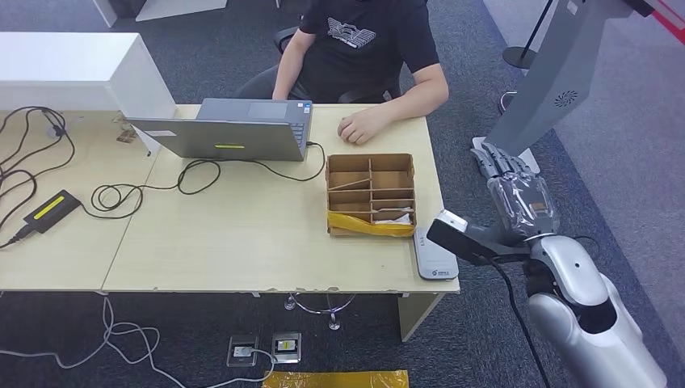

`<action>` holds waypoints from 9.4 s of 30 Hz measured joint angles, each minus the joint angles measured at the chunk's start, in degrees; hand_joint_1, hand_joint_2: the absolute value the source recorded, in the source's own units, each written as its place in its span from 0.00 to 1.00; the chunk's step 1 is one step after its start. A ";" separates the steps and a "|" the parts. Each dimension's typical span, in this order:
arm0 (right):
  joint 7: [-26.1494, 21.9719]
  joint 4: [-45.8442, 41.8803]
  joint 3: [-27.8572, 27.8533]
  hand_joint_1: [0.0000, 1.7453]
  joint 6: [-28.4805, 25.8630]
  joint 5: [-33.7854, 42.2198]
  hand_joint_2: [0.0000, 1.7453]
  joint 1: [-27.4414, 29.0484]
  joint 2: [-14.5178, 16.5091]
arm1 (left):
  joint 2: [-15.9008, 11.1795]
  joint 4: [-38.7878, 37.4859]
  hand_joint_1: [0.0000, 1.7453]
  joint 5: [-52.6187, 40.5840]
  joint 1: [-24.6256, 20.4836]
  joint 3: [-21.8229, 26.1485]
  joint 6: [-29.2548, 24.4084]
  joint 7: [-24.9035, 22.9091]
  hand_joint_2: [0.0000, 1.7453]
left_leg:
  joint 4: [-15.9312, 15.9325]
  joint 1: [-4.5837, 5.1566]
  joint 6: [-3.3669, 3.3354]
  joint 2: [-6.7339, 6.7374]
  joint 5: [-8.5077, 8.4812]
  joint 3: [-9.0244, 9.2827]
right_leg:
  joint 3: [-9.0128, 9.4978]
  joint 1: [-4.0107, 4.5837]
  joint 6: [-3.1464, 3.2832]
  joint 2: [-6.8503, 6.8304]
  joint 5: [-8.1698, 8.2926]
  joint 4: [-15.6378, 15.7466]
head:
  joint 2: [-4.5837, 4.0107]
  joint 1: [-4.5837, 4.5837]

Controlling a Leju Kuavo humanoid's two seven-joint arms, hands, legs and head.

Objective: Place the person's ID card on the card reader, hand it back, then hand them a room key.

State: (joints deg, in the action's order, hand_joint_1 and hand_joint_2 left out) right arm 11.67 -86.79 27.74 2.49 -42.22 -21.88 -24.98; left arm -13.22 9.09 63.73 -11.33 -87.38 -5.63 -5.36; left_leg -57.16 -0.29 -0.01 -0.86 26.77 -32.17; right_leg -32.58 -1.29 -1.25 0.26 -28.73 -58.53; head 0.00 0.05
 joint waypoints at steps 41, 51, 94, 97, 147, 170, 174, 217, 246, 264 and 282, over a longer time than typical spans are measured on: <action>0.16 8.13 3.81 0.00 -6.17 -6.92 1.00 2.14 10.40 | 1.50 0.00 0.00 0.48 -0.04 0.00 -1.53 -1.72 0.00 | 0.02 -0.01 0.02 0.00 0.01 -0.04 | -0.03 0.02 0.01 0.00 -0.01 0.00 | 0.00 0.01; -0.26 10.72 4.70 0.00 -4.77 -9.18 1.00 1.79 13.34 | 2.08 0.00 0.00 1.26 -0.04 0.00 -1.85 -2.92 0.00 | 0.02 -0.03 0.02 0.00 0.01 -0.05 | -0.05 0.03 0.04 0.00 -0.03 0.00 | 0.00 0.01; 0.27 20.84 8.04 0.00 -8.12 -12.33 1.00 -1.56 15.93 | 2.39 0.00 0.00 -0.73 -0.04 0.00 -0.82 -2.46 0.00 | 0.02 -0.03 0.02 0.00 0.01 -0.13 | -0.13 0.03 0.04 0.01 -0.03 0.00 | 0.00 0.01; -0.21 21.99 8.19 0.00 -8.69 -12.52 1.00 -2.32 16.32 | 2.42 0.00 0.00 -0.73 -0.05 0.00 -0.88 -2.46 0.00 | 0.02 -0.03 0.02 0.00 0.01 -0.14 | -0.14 0.03 0.04 0.01 -0.03 -0.01 | 0.00 0.01; -0.22 32.12 10.69 0.00 -9.65 -16.42 1.00 -6.30 22.14 | 1.84 0.00 0.00 -1.83 -0.07 -0.01 0.45 -1.21 0.00 | 0.02 -0.04 0.03 0.00 0.01 -0.22 | -0.22 0.05 0.05 0.01 -0.03 -0.01 | 0.00 0.02; -0.38 35.57 10.69 0.00 -9.16 -17.85 1.00 -9.46 22.65 | 1.27 0.00 0.00 -3.94 -0.07 -0.02 0.66 -0.10 0.00 | 0.02 -0.04 0.03 0.00 0.01 -0.23 | -0.23 0.05 0.05 0.01 -0.03 -0.01 | 0.00 0.02; -0.69 36.47 10.69 0.00 -9.17 -18.24 1.00 -10.09 23.05 | 1.27 0.00 0.00 -4.20 -0.08 -0.02 0.59 -0.02 0.00 | 0.02 -0.04 0.03 0.00 0.01 -0.23 | -0.24 0.05 0.05 0.01 -0.03 -0.01 | 0.00 0.02; -3.67 48.87 10.58 0.00 -14.38 -19.52 1.00 -13.79 25.60 | 1.29 0.00 0.00 -6.88 -0.07 -0.02 0.61 0.55 0.00 | 0.01 -0.04 0.03 0.00 0.01 -0.24 | -0.25 0.05 0.05 0.02 -0.03 -0.01 | 0.00 0.02; -3.46 50.55 10.53 1.00 -11.00 -18.64 1.00 -13.80 26.56 | 1.27 0.00 0.00 -6.53 -0.07 -0.05 0.65 0.55 0.00 | 0.01 -0.04 0.03 0.00 0.01 -0.24 | -0.25 0.05 0.05 0.03 -0.03 -0.01 | 0.00 0.01; -4.82 50.48 10.44 1.00 -10.65 -18.09 1.00 -14.01 27.05 | 1.41 0.00 0.00 -5.95 -0.07 -0.07 0.64 0.53 0.00 | 0.01 -0.04 0.03 0.00 0.01 -0.24 | -0.25 0.05 0.05 0.03 -0.03 -0.01 | 0.00 0.02; -5.37 38.60 4.73 1.00 -12.12 -16.11 1.00 -18.95 24.24 | 1.40 0.00 0.00 -8.21 0.00 -0.07 0.50 1.32 0.00 | -0.01 -0.03 0.03 0.02 0.01 -0.21 | -0.25 0.04 0.04 0.11 -0.02 -0.01 | 0.00 0.02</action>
State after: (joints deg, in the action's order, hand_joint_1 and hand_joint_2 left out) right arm 6.31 -48.19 32.47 -9.63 -58.33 -40.83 -0.74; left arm -11.82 9.09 55.52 -11.33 -87.45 -5.13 -4.04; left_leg -57.17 -0.32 0.02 -0.84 26.78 -32.38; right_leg -32.83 -1.25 -1.21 0.37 -28.75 -58.54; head 0.00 0.07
